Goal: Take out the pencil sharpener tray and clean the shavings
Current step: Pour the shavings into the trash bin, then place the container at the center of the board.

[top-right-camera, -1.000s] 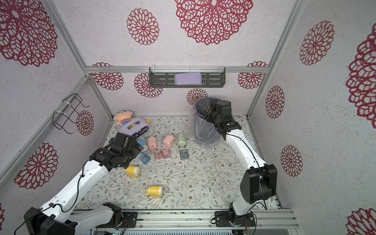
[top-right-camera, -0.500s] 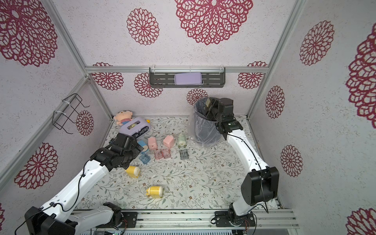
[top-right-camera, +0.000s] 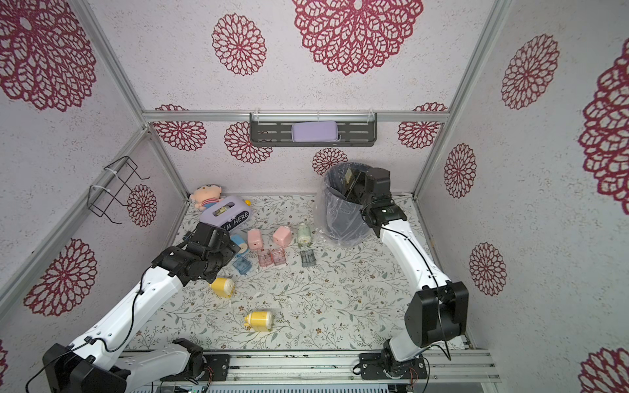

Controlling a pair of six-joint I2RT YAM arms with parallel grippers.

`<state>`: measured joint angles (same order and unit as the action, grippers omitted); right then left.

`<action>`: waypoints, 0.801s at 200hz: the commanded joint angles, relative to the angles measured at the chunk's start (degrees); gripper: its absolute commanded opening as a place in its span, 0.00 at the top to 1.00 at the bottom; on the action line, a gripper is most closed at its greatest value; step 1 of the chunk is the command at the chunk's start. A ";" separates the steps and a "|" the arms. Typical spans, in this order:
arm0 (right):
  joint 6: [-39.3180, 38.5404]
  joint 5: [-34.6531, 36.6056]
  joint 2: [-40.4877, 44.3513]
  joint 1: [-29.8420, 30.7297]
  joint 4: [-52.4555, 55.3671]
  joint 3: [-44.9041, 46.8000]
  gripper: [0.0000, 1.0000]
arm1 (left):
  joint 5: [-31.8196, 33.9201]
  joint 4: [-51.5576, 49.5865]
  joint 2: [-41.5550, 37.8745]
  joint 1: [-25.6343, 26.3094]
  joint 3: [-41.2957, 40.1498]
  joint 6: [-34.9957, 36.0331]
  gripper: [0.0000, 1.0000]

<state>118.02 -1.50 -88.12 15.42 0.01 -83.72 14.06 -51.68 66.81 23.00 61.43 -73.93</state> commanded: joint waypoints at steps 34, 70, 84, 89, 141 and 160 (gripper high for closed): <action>-0.82 -0.46 1.96 0.29 -3.55 4.82 0.67 | 1.05 -0.68 -1.67 0.47 -0.13 -0.60 0.03; -6.75 -1.61 1.47 0.29 -4.72 0.72 0.67 | 1.64 -1.26 -2.86 0.53 -0.08 -0.11 0.03; -11.11 -2.67 1.28 0.26 -6.32 -1.47 0.67 | 2.18 -1.53 -3.72 0.46 0.16 0.81 0.03; -13.29 -3.10 1.28 0.35 -6.12 -2.54 0.67 | 2.44 -1.48 -4.10 0.52 0.18 1.26 0.03; -38.79 -7.82 4.35 3.53 -4.58 -6.14 0.66 | 5.94 -4.20 -8.57 0.36 0.36 3.84 0.03; -48.07 -10.67 6.28 5.82 -5.42 -2.90 0.66 | 7.04 -5.27 -9.90 0.19 0.36 3.98 0.03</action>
<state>87.39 -7.27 -85.62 18.35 -3.20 -89.08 18.06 -54.30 58.57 23.00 61.43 -71.53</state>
